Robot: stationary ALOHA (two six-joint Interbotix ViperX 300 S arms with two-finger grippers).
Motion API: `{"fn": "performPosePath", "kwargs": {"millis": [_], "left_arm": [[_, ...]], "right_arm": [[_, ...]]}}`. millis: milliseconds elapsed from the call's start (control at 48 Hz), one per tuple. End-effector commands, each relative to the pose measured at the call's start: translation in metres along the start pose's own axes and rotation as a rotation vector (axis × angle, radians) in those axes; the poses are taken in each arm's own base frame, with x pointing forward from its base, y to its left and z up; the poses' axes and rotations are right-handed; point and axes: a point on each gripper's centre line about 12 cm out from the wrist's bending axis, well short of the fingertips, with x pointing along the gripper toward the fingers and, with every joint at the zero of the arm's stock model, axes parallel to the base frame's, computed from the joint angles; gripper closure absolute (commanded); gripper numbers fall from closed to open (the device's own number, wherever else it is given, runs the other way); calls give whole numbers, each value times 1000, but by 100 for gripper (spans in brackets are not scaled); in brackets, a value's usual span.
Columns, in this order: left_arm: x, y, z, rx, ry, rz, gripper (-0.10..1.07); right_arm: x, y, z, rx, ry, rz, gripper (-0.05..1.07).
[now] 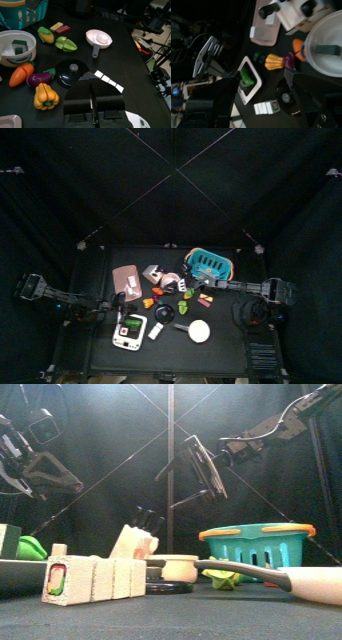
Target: Grab cleaver
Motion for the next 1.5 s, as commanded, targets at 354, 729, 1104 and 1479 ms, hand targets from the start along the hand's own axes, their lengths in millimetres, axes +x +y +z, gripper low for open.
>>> {"fn": "performPosePath", "kwargs": {"millis": [354,729,1104,1479], "left_arm": [[2,0,4,-16,-15,8,86],[2,1,4,-17,-12,10,86],[1,1,3,-16,-11,9,86],[2,1,4,-17,-12,10,86]], "right_arm": [[-32,19,-8,-73,-312,-62,3],[-40,14,-12,-82,-335,-183,3],[-63,58,0,-203,-260,-277,3],[-90,123,38,-318,-175,-228,3]]}}
